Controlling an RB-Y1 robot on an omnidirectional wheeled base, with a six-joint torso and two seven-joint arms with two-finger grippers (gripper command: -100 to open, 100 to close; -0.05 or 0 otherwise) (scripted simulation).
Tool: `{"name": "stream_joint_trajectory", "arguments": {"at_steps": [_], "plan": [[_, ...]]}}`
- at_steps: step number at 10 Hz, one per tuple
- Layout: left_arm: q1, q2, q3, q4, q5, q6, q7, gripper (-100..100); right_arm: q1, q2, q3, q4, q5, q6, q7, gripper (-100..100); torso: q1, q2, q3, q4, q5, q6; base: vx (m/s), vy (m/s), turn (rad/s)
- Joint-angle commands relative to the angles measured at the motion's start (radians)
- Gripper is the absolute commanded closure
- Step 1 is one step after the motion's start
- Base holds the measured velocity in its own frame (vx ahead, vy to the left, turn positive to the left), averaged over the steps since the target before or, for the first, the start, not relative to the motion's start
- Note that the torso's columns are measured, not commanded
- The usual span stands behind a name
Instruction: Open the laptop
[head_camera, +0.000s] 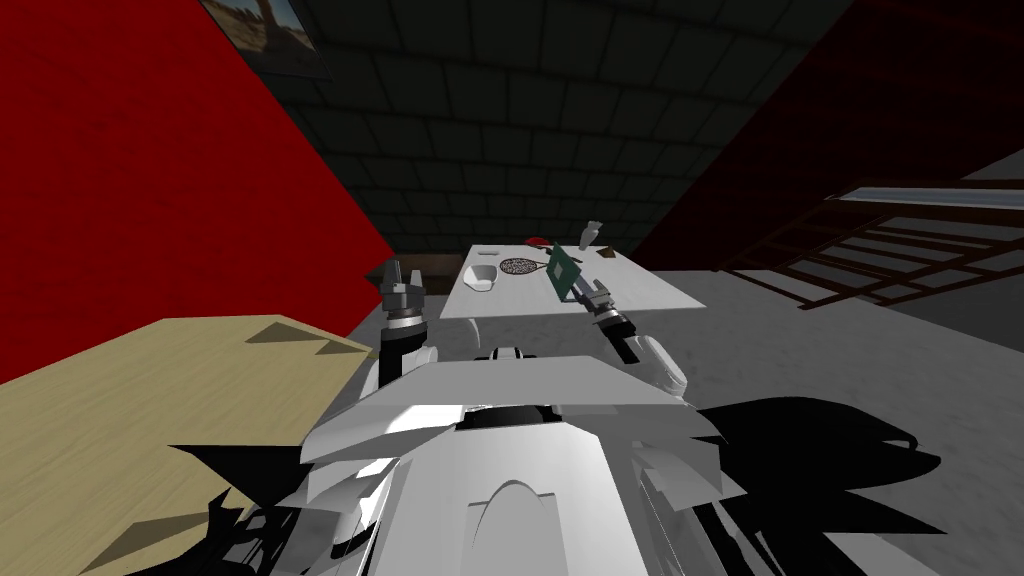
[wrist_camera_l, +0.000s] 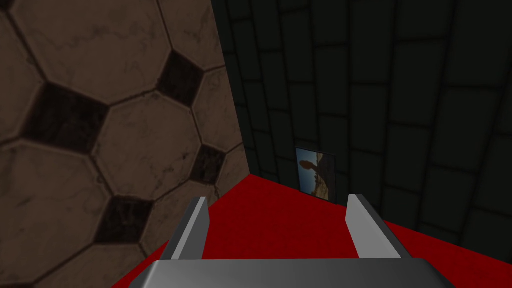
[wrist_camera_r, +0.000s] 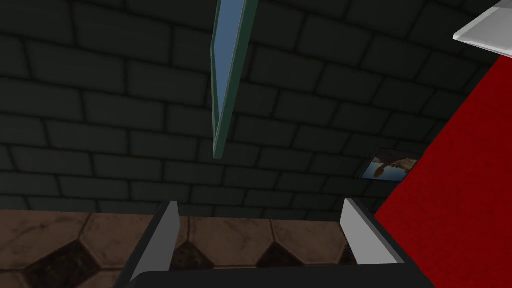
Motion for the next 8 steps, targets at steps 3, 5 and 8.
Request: {"name": "stream_joint_trajectory", "arguments": {"at_steps": [3, 5, 8], "plan": [[0.000, 0.000, 0.000, 0.000, 0.000, 0.000, 0.000, 0, -0.017, -0.083, -0.033, 0.069, 0.124, 0.048, 0.096, -100, -0.003, 0.001, 0.001, 0.000, -0.001, 0.000, 0.031, 0.073, 0.000], [0.000, 0.000, 0.000, 0.000, 0.000, 0.000, 0.000, 0, -0.024, -0.126, -0.050, 0.100, 0.184, 0.069, 0.141, -100, 0.001, 0.000, 0.000, 0.000, 0.000, 0.000, 0.040, 0.099, -0.002], [0.000, 0.000, 0.000, 0.000, 0.000, 0.000, 0.000, 0, -0.032, -0.183, -0.072, 0.138, 0.257, 0.095, 0.196, -100, -0.001, 0.000, 0.000, 0.000, 0.000, 0.000, 0.045, 0.085, -0.001]]}}
